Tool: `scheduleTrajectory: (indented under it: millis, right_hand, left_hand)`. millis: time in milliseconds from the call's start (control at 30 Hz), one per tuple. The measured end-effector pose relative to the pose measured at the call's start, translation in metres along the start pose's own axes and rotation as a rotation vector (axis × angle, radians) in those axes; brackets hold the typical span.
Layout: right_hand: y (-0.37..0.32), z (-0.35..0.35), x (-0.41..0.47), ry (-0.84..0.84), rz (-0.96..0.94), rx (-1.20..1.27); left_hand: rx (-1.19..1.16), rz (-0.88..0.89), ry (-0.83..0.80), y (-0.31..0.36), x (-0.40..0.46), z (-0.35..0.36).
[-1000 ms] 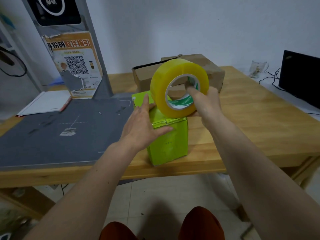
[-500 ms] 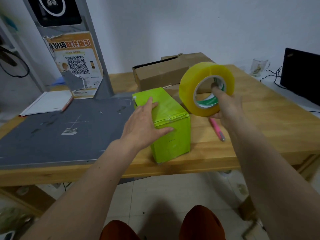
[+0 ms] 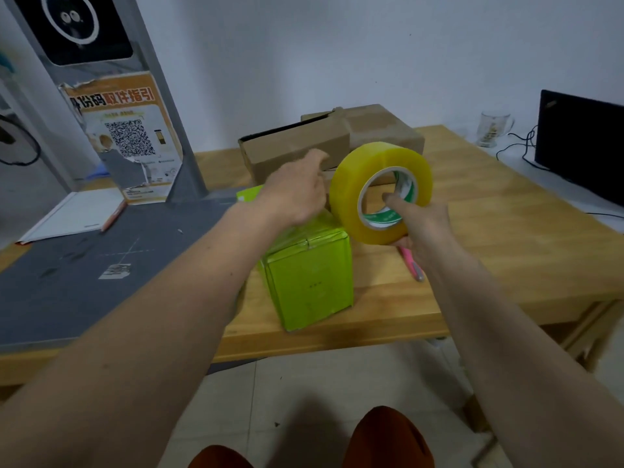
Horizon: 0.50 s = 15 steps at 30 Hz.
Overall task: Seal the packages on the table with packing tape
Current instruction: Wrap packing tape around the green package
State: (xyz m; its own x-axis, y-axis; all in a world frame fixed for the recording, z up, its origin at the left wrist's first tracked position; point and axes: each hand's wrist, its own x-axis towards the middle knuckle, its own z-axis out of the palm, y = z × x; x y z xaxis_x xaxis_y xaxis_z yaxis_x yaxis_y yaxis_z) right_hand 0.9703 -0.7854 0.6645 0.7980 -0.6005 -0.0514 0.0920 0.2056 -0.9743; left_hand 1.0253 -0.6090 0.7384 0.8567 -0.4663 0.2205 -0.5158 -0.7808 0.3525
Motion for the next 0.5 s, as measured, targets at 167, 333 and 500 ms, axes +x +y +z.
scheduleTrajectory:
  millis: [167,333,500]
  right_hand:
    - [0.011,-0.011,0.007,0.013,0.015,0.018]
    - [0.023,-0.015,0.017,-0.003,0.024,-0.059]
    - [0.044,-0.013,0.019,-0.056,0.126,-0.088]
  left_hand:
    - [-0.267,0.075,-0.093,0.004,0.007,0.028]
    - [-0.235,0.124,-0.039,0.0,0.002,0.03]
    - [-0.234,0.073,-0.058,-0.004,-0.003,0.029]
